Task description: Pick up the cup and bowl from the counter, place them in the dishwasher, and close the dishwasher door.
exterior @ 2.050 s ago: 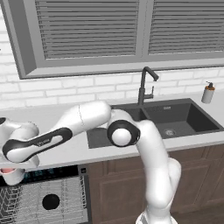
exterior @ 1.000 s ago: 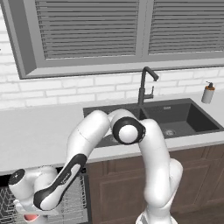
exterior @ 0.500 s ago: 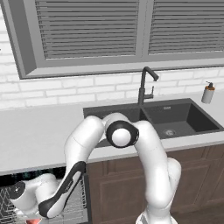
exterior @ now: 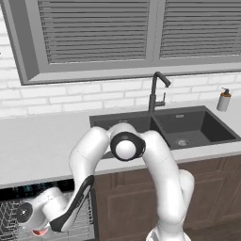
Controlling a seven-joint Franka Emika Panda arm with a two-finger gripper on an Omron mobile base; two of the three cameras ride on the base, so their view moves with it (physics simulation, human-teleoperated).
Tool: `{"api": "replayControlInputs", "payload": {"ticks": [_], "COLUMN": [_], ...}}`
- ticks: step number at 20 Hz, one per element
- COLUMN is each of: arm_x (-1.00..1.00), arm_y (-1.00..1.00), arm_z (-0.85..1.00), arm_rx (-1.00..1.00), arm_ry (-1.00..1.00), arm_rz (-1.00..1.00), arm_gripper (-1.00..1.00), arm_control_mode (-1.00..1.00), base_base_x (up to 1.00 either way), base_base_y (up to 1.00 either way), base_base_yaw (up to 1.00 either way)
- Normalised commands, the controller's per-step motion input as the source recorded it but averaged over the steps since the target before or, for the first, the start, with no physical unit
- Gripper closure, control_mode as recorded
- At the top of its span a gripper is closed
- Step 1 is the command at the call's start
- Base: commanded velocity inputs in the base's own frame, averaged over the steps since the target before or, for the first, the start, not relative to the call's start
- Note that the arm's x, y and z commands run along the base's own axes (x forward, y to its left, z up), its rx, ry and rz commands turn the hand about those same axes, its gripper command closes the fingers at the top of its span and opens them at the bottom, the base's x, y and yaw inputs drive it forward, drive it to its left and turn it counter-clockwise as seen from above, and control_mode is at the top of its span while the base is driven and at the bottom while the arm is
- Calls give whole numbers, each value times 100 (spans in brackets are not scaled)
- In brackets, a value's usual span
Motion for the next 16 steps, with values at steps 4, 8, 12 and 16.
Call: {"api": "replayControlInputs", "payload": {"ticks": [4, 8, 12, 16], "arm_x": [31, 39, 38, 20], "arm_y": [-1, -13, -34, -38], "arm_z": [-5, -54, -33, -30], "arm_rx": [0, 0, 0, 0], "arm_ry": [0, 0, 0, 1], "arm_rz": [0, 0, 0, -1], "arm_gripper": [100, 100, 100, 100], "arm_control_mode": [-100, -100, -100, -100], "base_base_x": [0, 0, 0, 0], "base_base_y": [0, 0, 0, 0], "base_base_yaw": [0, 0, 0, 0]}}
